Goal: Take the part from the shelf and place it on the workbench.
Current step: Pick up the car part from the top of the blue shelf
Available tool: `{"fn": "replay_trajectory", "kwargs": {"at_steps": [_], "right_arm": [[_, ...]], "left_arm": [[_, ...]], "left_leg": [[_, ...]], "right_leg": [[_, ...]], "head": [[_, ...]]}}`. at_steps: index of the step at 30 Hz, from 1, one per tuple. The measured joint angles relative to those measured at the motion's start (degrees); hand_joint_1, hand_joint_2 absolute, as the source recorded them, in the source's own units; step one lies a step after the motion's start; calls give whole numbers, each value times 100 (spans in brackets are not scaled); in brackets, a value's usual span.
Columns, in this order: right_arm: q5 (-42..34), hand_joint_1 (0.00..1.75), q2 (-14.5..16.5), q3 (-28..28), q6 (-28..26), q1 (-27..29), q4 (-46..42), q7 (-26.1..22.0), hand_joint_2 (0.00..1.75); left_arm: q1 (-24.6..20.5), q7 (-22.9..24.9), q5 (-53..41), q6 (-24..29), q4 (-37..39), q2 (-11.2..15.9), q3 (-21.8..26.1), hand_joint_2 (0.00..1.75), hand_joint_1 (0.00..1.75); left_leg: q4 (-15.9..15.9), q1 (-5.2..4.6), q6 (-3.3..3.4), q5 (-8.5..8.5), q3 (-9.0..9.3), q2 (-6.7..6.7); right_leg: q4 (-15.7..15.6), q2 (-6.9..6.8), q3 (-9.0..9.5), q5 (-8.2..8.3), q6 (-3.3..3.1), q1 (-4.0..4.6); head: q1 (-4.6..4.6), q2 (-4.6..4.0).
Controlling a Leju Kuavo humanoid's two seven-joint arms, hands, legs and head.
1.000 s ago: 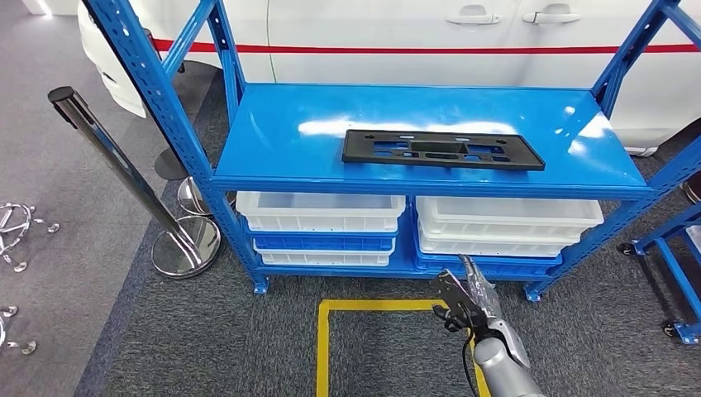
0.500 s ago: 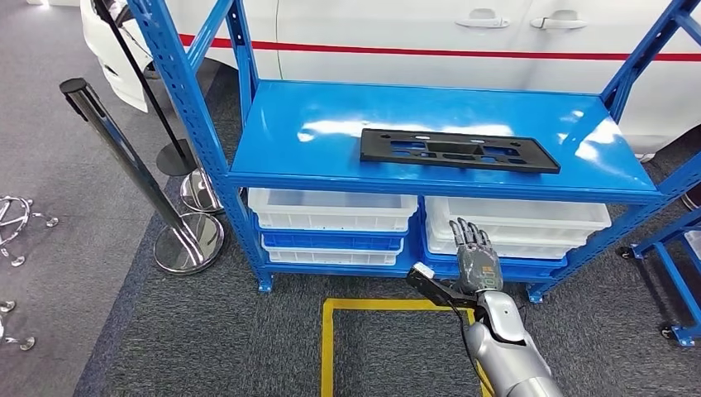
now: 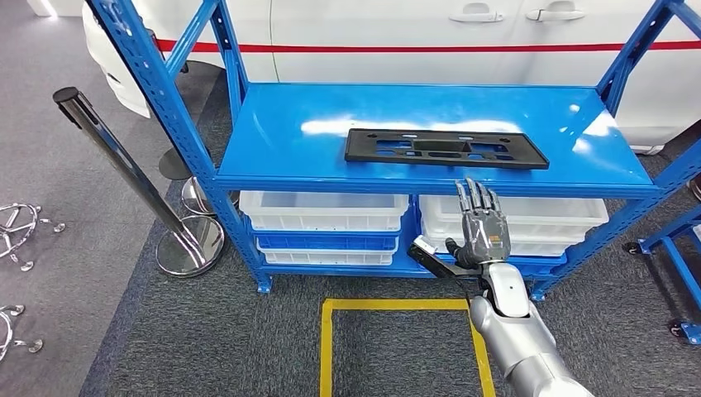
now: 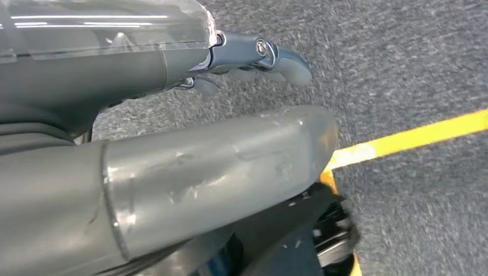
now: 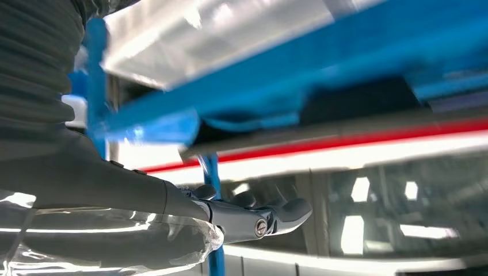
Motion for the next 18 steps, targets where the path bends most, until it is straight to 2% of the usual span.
{"fn": "replay_trajectory", "kwargs": {"at_steps": [1,2,4,5,6,7,9,11,12,14,15,16,17,18], "right_arm": [[139,0,16,-2,-31,-11,-52,1,175],[265,0,34,-3,-60,-16,-98,1,175],[415,0,61,-4,-100,-24,-178,0,175],[438,0,72,-5,-111,-34,-208,1,175],[448,0,78,-8,-120,-46,-228,1,175],[453,0,82,-12,-127,-58,-243,2,175],[459,0,86,-19,-131,-73,-270,1,175],[482,0,95,-38,-133,-74,-329,-44,175],[521,0,102,-60,-135,-74,-372,-81,175],[646,0,125,-110,-137,-70,-443,-125,175],[716,0,137,-126,-137,-67,-456,-112,175],[777,0,152,-131,-137,-65,-451,-78,175],[833,0,169,-131,-137,-69,-434,-31,175],[886,0,188,-130,-137,-81,-407,21,175]], "left_arm": [[-11,11,-11,0,2,-1,-2,0,0],[-21,21,-23,0,3,-2,-4,0,0],[-47,32,-29,0,4,-2,-6,0,0],[-65,33,-31,0,4,-2,-6,0,0],[-81,33,-31,0,4,-2,-6,0,0],[-91,33,-32,-1,4,-2,-6,0,0],[-96,33,-34,-1,4,-3,-6,0,0],[-100,34,-55,9,4,-3,-8,0,0],[-107,36,-68,20,4,-3,-13,0,0],[-123,44,-87,41,4,-2,-31,0,0],[-127,50,-86,46,4,-1,-42,0,0],[-129,62,-81,49,4,2,-50,0,0],[-130,75,-65,47,4,4,-56,0,0],[-130,90,-44,40,4,5,-62,0,0]], "left_leg": [[125,1,-4,13,-67,0],[18,2,-1,141,-24,0],[-707,2,32,551,303,3],[-1087,-7,53,695,477,5],[-1338,-15,76,771,588,6],[-1458,-25,96,781,636,6],[-1492,-33,145,789,647,2],[-1545,-19,211,821,671,3],[-1571,-10,241,837,681,6],[-1578,-12,273,840,680,8],[-1573,-14,278,838,677,8],[-1566,-16,279,834,677,6],[-1557,-15,275,829,678,3],[-1548,-15,268,821,681,-1]], "right_leg": [[8,3,0,-3,-3,3],[19,7,3,-9,0,3],[50,12,9,-30,18,3],[72,11,3,-46,39,14],[86,10,-7,-54,64,25],[94,8,-17,-58,92,34],[91,9,-28,-56,157,40],[207,15,-74,-144,214,25],[413,19,-168,-269,237,17],[1109,26,-502,-608,271,3],[1449,28,-677,-723,285,-1],[1634,28,-783,-737,294,-6],[1607,27,-788,-641,296,-10],[1367,26,-685,-457,292,-14]], "head": [[-1,0],[-1,0],[-1,0],[-1,0],[-1,0],[1,0],[1,0],[3,0],[3,0],[3,0],[3,0],[3,0],[4,0],[3,0]]}}
